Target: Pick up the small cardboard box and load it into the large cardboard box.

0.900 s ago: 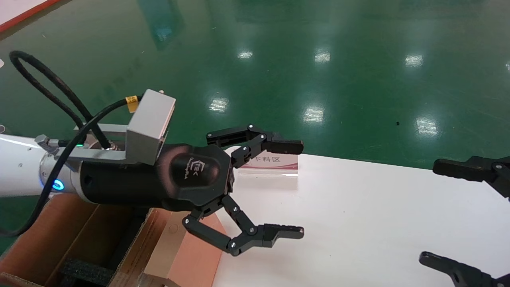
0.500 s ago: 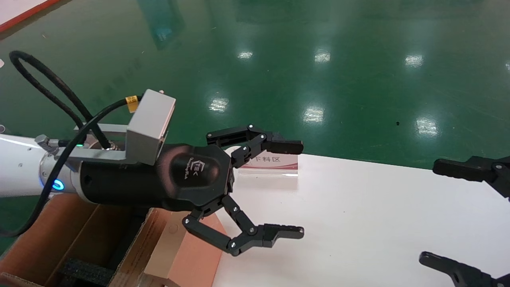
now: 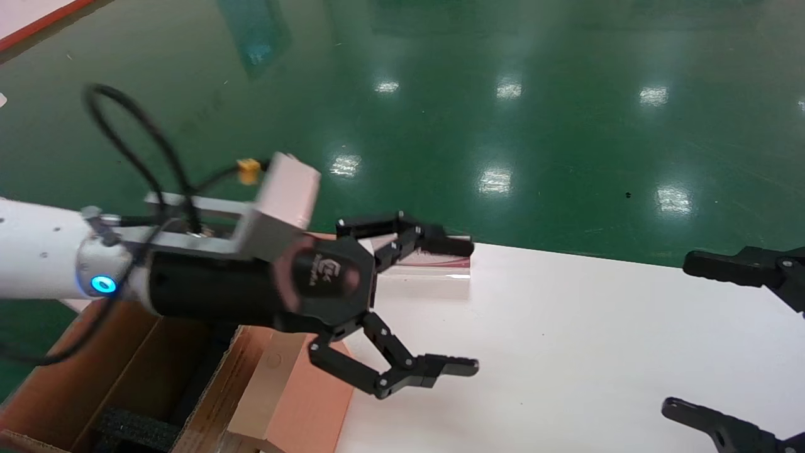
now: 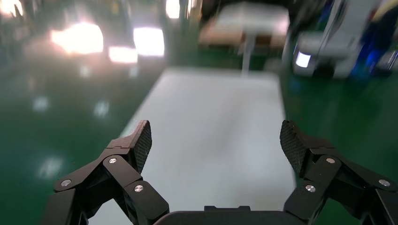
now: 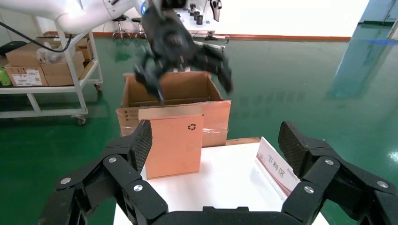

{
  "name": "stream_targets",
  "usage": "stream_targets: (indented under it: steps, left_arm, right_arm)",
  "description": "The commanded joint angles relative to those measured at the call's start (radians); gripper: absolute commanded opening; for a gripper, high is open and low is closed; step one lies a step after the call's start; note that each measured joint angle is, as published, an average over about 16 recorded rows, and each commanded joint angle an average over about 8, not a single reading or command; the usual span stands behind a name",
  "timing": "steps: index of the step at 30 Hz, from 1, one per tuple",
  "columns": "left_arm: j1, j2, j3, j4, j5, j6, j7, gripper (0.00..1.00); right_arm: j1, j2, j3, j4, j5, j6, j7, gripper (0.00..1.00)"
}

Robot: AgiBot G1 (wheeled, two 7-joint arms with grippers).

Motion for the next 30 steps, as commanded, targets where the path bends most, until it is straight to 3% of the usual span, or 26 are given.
stream_targets:
  steps: [1,14,21,30]
  left_arm:
    - [-0.029,-0.007,0.024,-0.017,0.06,-0.012,-0.032,1.0]
    - [-0.377,0.081,0.271,-0.019,0.484,0.101,-0.338,1.0]
    - [-0.532,0.099,0.457,-0.017,0.561,0.119,-0.519,1.0]
    - [-0.732,0.121,0.765,-0.019,0.578,0.128,-0.783,1.0]
  right_arm:
    - [0.0,0.0,0.0,0.0,0.0,0.0,0.0,1.0]
    - [0.0,0.0,-0.001,0.0,0.001,0.0,-0.001,1.0]
    - [0.001,0.001,-0.002,0.0,0.001,0.0,-0.001,1.0]
    - [0.001,0.001,-0.002,0.0,0.002,0.001,-0.001,1.0]
